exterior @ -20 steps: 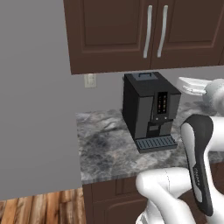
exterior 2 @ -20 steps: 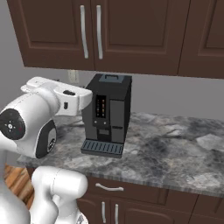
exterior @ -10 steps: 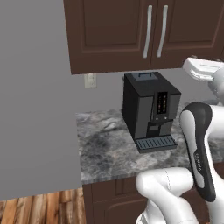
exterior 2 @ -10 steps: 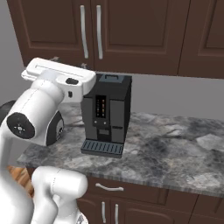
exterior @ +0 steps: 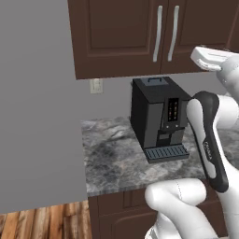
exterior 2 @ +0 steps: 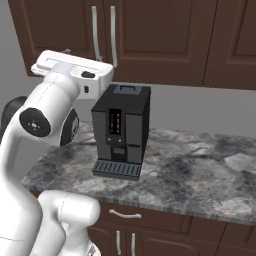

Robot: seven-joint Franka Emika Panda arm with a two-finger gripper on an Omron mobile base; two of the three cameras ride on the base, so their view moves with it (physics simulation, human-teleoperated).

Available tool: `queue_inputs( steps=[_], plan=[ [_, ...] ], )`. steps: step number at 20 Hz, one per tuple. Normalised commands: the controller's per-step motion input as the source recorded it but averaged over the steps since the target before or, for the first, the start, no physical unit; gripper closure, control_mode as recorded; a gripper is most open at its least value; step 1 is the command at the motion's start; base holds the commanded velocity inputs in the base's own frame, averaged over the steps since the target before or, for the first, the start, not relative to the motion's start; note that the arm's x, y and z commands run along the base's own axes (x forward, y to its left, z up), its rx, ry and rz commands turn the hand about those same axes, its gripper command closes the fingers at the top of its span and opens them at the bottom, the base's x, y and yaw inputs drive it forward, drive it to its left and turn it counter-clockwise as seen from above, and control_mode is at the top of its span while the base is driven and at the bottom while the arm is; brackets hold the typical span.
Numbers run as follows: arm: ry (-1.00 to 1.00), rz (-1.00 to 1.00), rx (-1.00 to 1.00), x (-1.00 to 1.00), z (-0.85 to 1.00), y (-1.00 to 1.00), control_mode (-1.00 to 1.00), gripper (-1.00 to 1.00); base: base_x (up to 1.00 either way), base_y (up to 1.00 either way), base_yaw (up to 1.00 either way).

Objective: Move the oil and vinegar bottle and mayonnaise from the cabinet to the dining counter.

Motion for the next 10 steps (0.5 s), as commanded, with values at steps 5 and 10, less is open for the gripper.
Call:
queue_inputs(
  steps=[5,10],
  plan=[
    [0.0,0.05,0.0,0.4,0.09,0.0,-1.0,-1.0,0.0,0.0,0.0],
    [0.0,0.02,0.0,0.55,0.0,0.0,-1.0,-1.0,0.0,0.0,0.0]
  ],
)
